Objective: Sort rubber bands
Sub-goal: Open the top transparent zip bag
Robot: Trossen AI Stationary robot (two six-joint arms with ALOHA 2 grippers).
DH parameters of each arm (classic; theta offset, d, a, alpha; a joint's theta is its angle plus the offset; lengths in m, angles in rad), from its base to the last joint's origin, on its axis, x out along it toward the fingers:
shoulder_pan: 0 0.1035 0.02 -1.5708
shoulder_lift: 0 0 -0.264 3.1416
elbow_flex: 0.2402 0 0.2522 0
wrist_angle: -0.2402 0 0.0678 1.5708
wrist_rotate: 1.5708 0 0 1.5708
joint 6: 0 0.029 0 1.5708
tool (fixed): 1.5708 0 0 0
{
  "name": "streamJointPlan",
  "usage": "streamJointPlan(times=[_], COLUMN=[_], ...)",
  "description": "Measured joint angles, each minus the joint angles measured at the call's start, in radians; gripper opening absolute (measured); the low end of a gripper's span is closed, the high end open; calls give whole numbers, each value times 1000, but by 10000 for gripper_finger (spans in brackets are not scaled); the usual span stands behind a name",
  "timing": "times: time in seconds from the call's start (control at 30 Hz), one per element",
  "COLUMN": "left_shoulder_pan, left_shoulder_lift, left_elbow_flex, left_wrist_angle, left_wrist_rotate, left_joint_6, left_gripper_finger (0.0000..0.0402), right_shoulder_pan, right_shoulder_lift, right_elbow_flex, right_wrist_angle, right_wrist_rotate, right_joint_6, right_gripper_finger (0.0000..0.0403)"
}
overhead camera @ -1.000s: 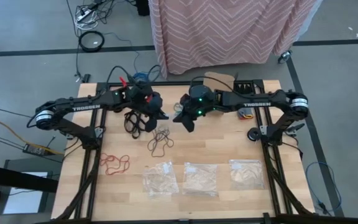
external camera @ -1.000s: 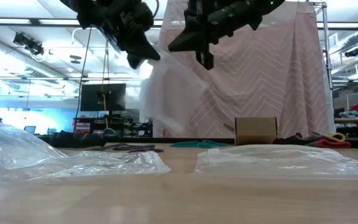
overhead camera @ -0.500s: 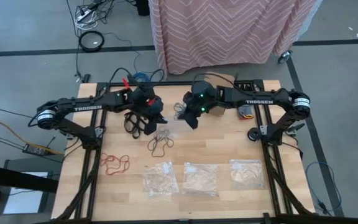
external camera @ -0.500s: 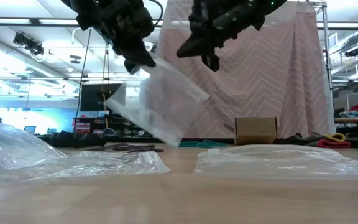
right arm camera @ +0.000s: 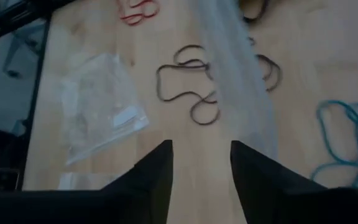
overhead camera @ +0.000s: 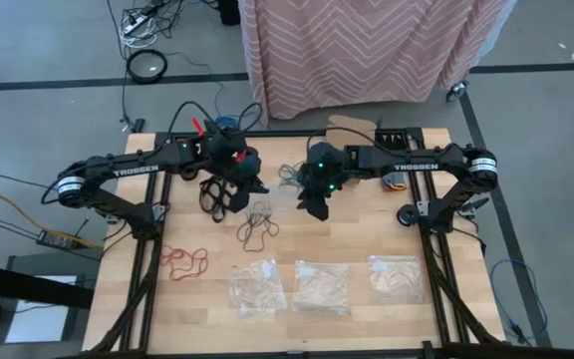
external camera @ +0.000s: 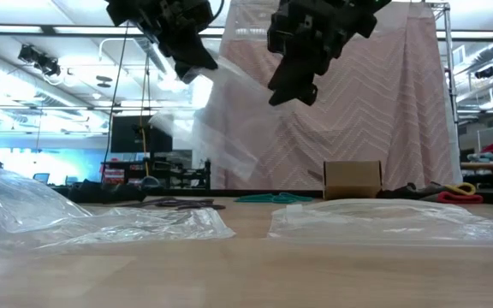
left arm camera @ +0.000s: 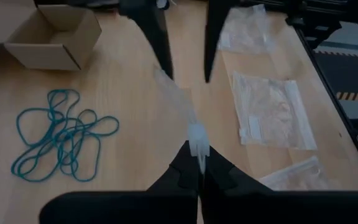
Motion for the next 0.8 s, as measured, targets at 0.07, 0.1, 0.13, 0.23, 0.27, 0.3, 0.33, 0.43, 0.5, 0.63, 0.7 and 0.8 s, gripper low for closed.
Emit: streamJointPlan(times=[0.07,0.1,0.13,0.23,0.27,0.3,0.33,0.43,0.5,0.63,0.7,0.8], left_shoulder_pan=[0,0,0,0,0,0,0,-1,-1,-5,-6,-6], left_shoulder_lift=[0,0,0,0,0,0,0,0,0,0,1,0], left_elbow_flex=[0,0,0,0,0,0,0,0,3,29,48,73], left_wrist_angle=[-3,-5,-5,-39,-62,-81,-97,-108,-106,-59,-46,-44], left_wrist_rotate=[0,0,1,14,19,20,20,21,21,27,37,70], left_joint_6=[0,-1,-1,-1,0,1,6,20,20,22,22,23], left_gripper_finger=[0,0,0,0,0,0,0,0,0,0,0,0], right_shoulder_pan=[-3,-4,-4,-7,-7,-8,-8,-8,-8,-5,-5,-8], right_shoulder_lift=[0,0,0,0,0,-1,-2,-2,-2,-3,-3,-3], right_elbow_flex=[0,0,0,0,0,0,0,0,0,0,0,0], right_wrist_angle=[10,17,24,29,31,33,35,34,37,45,46,54], right_wrist_rotate=[19,22,21,8,-7,-25,-33,-31,-31,-29,-18,-9], right_joint_6=[10,3,-3,-7,-8,-8,-8,-8,-8,-9,-14,-16], right_gripper_finger=[146,141,135,127,127,128,129,134,137,139,139,139])
